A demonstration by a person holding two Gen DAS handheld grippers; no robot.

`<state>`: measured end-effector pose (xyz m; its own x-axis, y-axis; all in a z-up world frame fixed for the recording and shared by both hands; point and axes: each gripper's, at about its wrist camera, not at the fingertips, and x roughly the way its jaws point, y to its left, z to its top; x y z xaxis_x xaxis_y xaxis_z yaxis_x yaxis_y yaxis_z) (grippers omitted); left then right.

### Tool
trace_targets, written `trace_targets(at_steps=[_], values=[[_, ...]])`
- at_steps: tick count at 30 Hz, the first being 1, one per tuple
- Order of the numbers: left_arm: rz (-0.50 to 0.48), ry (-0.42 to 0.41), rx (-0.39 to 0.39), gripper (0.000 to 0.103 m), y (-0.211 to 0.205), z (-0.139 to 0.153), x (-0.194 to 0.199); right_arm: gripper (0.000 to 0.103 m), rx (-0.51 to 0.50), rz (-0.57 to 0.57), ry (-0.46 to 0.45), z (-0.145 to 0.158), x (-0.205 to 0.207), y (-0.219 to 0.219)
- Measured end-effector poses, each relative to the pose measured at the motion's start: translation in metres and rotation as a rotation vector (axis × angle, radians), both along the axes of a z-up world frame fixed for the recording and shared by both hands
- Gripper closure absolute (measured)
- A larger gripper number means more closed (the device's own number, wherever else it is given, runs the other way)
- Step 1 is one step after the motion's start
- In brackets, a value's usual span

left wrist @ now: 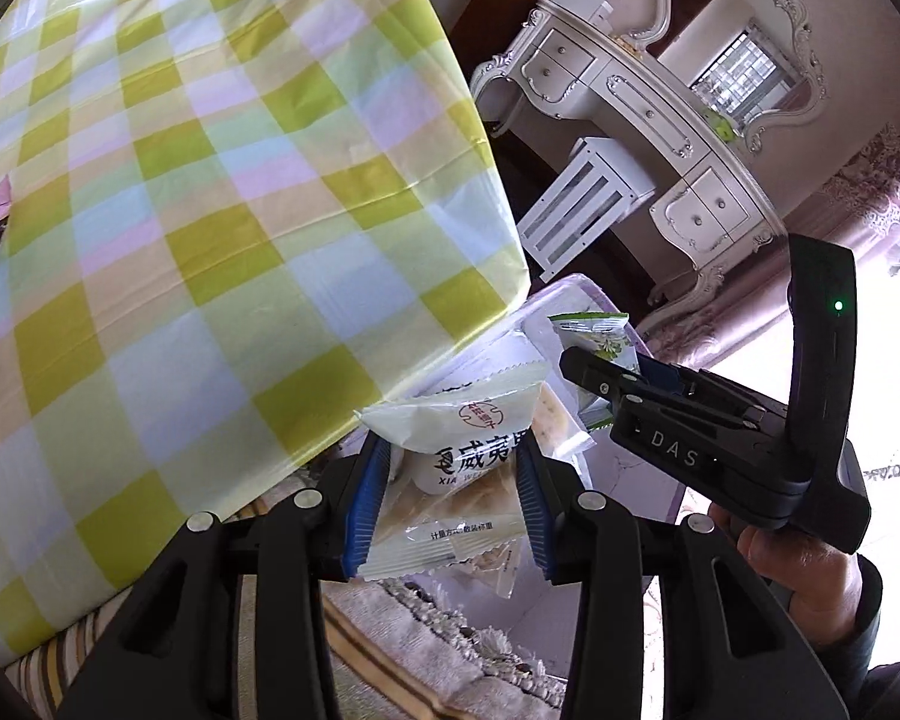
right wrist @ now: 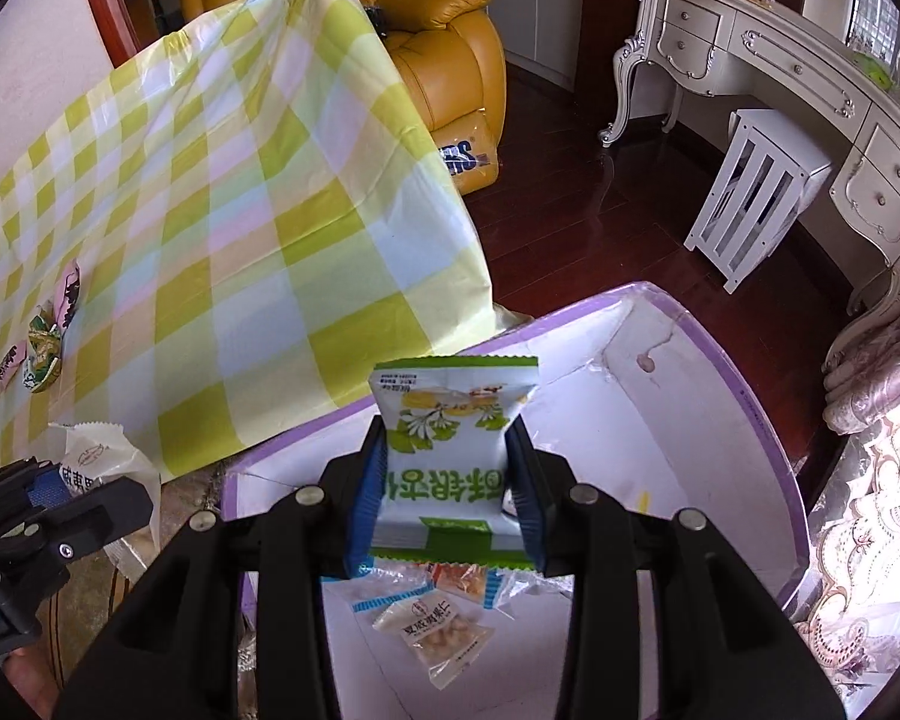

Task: Organize snacks
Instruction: 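Carry the green-white bag with the right tool while the left carries XIA WEI bag, open both over box, then move both open tools back over the table to the snacks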

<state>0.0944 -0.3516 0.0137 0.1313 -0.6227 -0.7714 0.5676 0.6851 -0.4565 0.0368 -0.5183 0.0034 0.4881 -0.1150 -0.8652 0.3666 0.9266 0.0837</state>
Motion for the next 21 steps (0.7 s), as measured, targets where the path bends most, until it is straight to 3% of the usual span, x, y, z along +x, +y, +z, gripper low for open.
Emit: trace_targets(at_steps=[2, 3, 5, 11, 21], values=[[-0.032, 0.008, -0.018, 0.052, -0.011, -0.001, -0.002, 0.062, 0.001, -0.012, 0.002, -0.001, -0.006, -0.005], [-0.042, 0.003, -0.017, 0.04, -0.015, -0.001, -0.003, 0.061, -0.001, -0.017, 0.006, -0.001, -0.009, -0.007], [-0.055, -0.012, -0.016, 0.029, -0.019, 0.0, -0.006, 0.052, 0.0, -0.023, 0.007, -0.002, -0.012, -0.009], [-0.013, -0.055, -0.006, 0.029, -0.006, 0.007, -0.003, 0.039, -0.021, -0.034, 0.001, 0.001, -0.013, -0.008], [0.135, -0.25, 0.047, 0.029, 0.049, 0.036, 0.012, 0.031, -0.008, 0.056, -0.028, 0.015, 0.01, 0.031]])
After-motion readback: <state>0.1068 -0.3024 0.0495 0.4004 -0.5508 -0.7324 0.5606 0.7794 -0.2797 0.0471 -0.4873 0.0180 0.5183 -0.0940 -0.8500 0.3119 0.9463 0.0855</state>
